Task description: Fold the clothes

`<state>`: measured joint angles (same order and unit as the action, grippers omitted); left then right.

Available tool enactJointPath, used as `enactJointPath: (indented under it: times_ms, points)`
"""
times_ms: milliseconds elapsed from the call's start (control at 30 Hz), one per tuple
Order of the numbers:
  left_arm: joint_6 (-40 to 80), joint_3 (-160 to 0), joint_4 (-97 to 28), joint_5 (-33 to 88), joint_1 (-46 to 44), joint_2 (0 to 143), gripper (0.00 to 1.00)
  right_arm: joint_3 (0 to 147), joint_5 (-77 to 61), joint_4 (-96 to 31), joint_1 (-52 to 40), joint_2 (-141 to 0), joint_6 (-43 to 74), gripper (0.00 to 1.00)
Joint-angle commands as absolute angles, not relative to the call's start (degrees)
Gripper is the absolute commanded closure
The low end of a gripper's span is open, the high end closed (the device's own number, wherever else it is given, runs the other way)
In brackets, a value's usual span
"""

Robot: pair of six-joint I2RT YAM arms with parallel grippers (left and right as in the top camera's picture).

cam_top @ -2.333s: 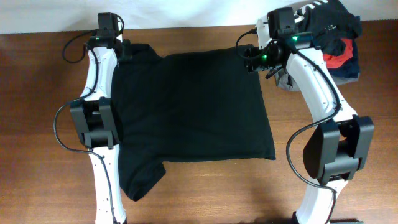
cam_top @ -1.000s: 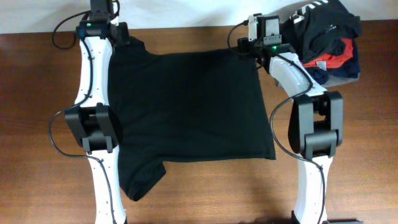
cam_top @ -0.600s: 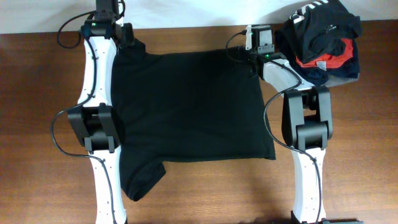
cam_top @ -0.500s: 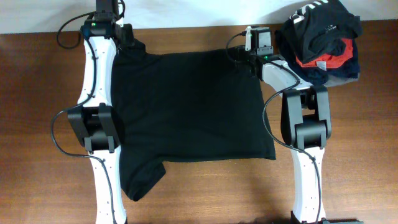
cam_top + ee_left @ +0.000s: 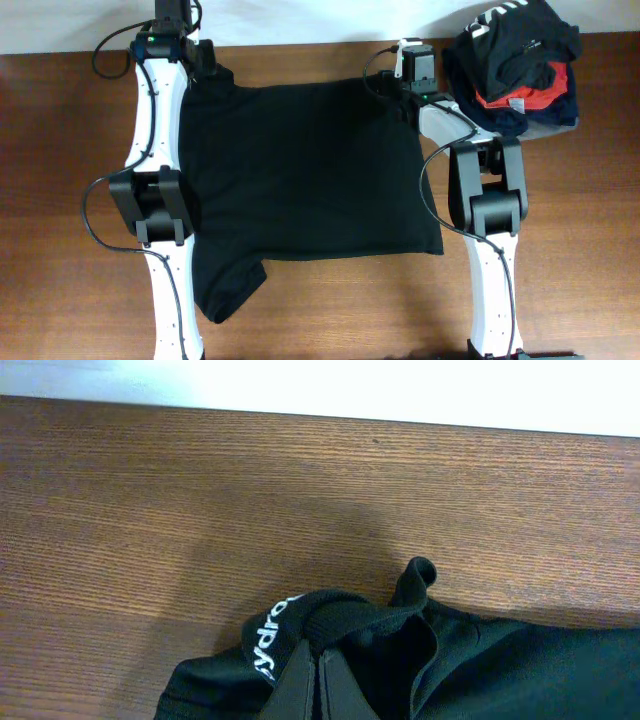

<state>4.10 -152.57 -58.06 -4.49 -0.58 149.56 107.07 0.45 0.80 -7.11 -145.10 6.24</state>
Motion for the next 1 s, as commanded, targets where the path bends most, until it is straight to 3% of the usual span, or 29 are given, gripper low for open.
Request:
enactJointPath:
  times_ms: [0, 100, 233, 733, 967]
  points:
    - [3.84, -153.49, -58.46, -3.88, -0.49, 147.83, 0.99, 107.28, 2.02, 0.84, -6.33, -148.44, 9.50, 0.57]
    - [3.86, -153.49, -58.46, -3.88, -0.49, 147.83, 0.99, 107.33, 2.00, 0.82, -5.96, -148.44, 9.78, 0.81]
    - [3.86, -153.49, -58.46, -3.88, -0.49, 147.83, 0.99, 108.55, 1.98, -2.07, -5.87, -148.44, 9.76, 0.96]
    - [3.86, -153.49, -58.48, -3.81, -0.49, 146.43, 0.99, 139.31, 1.04, -38.96, -5.87, -148.33, 4.71, 0.96]
    - [3.86, -153.51, -59.92, -3.66, -0.49, 143.57, 0.99, 147.65, 0.62, -49.71, -5.87, -148.33, 4.64, 0.96]
